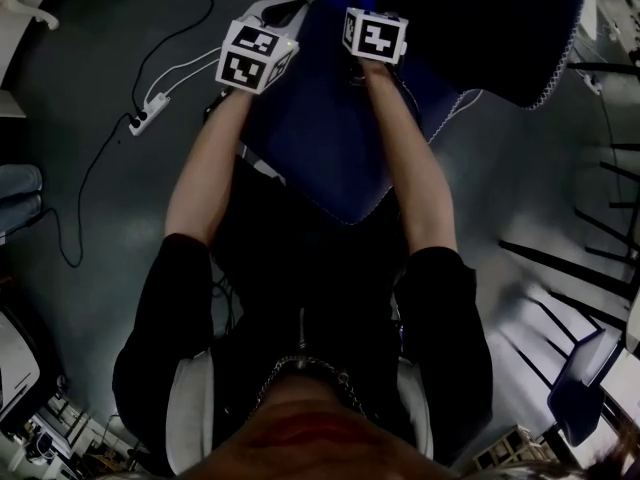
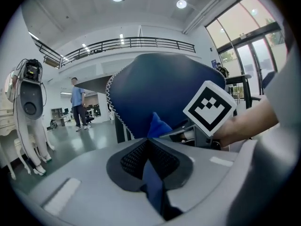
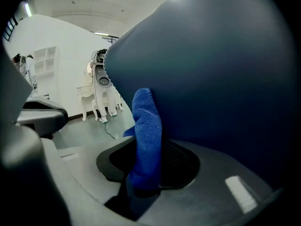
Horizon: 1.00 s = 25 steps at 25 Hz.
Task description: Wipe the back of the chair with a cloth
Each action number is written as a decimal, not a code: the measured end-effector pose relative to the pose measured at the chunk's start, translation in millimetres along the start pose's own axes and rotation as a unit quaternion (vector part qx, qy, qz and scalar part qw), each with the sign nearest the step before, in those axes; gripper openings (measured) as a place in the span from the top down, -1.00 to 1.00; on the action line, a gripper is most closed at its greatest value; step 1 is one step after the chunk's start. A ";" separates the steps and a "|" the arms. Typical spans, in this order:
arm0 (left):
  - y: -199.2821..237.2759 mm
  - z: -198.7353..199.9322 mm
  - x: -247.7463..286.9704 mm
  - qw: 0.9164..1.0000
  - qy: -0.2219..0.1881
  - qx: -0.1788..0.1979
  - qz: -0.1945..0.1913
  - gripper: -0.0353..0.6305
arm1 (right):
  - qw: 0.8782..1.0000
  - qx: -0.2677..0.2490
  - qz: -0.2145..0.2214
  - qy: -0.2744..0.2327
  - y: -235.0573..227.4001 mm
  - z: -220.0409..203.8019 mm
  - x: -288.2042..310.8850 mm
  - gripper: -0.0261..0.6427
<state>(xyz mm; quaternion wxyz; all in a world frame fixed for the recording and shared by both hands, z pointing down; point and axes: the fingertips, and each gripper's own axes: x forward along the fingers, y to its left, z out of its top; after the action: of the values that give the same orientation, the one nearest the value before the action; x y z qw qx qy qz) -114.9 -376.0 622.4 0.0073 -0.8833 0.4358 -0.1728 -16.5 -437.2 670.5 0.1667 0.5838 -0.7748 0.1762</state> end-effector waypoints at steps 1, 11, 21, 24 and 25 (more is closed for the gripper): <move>-4.7 2.9 1.6 1.000 -0.002 0.007 -0.004 0.87 | 1.000 0.004 -0.001 0.000 -2.3 -2.3 -2.7 0.52; -42.3 11.4 23.2 0.999 0.000 0.020 -0.040 0.87 | 0.999 0.031 -0.007 -0.005 -30.1 -17.7 -29.7 0.52; -69.0 16.7 40.9 0.998 0.001 0.029 -0.063 0.87 | 0.999 0.038 -0.009 0.003 -51.1 -28.7 -50.6 0.52; -78.5 18.3 45.0 0.997 0.002 0.038 -0.070 0.87 | 0.999 0.038 -0.013 0.010 -58.8 -31.7 -60.0 0.52; -80.6 18.6 45.7 0.997 0.002 0.041 -0.073 0.87 | 0.999 0.038 -0.014 0.011 -61.8 -32.5 -63.4 0.52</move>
<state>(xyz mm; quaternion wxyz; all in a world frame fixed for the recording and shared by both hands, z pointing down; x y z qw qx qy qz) -21.5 -363.9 631.8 0.0303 -0.9111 0.3631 -0.1926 61.4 -384.2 674.6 0.1552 0.5988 -0.7574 0.2091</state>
